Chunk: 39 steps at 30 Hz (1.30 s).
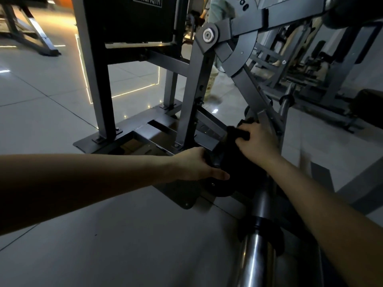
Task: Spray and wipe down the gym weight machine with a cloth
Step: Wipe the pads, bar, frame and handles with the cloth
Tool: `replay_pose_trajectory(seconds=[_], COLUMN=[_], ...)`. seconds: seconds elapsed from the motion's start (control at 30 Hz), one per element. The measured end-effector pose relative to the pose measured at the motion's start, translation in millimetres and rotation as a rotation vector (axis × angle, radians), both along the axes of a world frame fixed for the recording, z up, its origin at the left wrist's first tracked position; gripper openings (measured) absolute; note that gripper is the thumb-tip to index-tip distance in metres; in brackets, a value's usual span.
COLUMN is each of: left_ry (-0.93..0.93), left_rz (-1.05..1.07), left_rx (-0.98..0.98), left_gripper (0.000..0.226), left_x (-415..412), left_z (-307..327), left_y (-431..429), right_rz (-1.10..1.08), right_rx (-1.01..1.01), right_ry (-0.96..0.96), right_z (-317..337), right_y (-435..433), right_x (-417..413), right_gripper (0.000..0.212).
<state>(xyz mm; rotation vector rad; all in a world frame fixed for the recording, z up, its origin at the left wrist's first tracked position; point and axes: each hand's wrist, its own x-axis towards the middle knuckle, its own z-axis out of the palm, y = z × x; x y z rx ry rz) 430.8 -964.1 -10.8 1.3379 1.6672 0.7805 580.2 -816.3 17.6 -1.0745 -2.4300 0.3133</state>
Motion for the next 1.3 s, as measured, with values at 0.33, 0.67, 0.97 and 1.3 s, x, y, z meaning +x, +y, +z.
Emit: replay_pose_trajectory(seconds=[0.33, 0.67, 0.97, 1.3], left_ry=[-0.384, 0.599, -0.344, 0.434], left_rz=[-0.108, -0.11, -0.179, -0.034], left_rx=[-0.214, -0.026, -0.292, 0.064], left_gripper=[0.041, 0.045, 0.054, 0.042], left_x=[-2, 10, -23, -1], left_z=[-23, 26, -22, 15], left_y=[-4, 3, 9, 0], right_rz=[0.271, -0.178, 0.294, -0.129], right_rx=[-0.003, -0.04, -0.13, -0.133], right_ry=[-0.003, 0.031, -0.027, 0.024], right_z=[-7, -18, 4, -14], right_y=[-39, 41, -78, 43], right_x=[1, 5, -5, 13], right_gripper=[0.028, 0.033, 0.003, 0.028])
